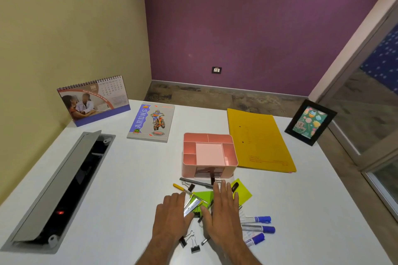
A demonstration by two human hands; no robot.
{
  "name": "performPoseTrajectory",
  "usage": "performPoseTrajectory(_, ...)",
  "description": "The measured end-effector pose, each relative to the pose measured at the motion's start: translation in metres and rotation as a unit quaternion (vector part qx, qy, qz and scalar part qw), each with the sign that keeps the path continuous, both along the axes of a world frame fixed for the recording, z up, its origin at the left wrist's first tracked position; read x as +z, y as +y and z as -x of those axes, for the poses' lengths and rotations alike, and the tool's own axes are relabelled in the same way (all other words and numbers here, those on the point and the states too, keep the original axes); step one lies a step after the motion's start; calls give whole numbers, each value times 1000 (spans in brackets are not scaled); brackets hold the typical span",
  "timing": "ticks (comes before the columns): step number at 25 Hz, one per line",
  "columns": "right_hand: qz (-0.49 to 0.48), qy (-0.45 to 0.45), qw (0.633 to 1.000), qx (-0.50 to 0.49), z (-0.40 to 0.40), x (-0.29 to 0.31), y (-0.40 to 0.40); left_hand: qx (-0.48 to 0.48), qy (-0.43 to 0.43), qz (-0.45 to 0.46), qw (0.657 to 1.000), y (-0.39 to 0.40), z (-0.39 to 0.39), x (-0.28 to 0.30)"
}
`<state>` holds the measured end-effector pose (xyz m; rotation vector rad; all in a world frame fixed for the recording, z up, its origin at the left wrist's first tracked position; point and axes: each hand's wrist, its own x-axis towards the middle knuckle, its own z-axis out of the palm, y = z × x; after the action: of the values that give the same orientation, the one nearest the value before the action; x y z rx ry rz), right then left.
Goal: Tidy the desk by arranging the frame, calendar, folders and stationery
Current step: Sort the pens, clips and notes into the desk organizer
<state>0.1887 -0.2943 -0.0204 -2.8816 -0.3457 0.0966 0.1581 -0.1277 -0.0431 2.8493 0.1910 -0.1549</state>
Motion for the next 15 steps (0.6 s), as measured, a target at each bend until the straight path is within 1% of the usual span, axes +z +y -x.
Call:
performPoseTrajectory(2, -18, -1, 1000, -2, 2, -3, -5, 8, 21, -10, 1000, -6, -3, -2)
performPoseTrajectory(4, -45, -5, 999, -11, 3, -5, -11, 27, 53, 10, 998, -10, -4, 1)
performPoseTrajectory(7, -93, 36, 995, -26, -1, -3, -16, 46, 54, 28, 997, -13, -7, -2)
performPoseTrajectory(10, -156, 48, 986, -31, -5, 9, -15, 47, 42, 55, 997, -12, -5, -2)
performPoseTrajectory(12, -194, 54, 979, -31, -9, 19, -12, 62, 22, 99, 993, -12, -4, 0)
performPoseTrajectory(14, -255, 87, 962, -40, -17, 32, -7, 89, -16, 184, 979, -17, -6, 4)
performPoseTrajectory(15, -295, 121, 947, -43, -22, 38, -5, 98, -40, 231, 967, -20, -8, 8)
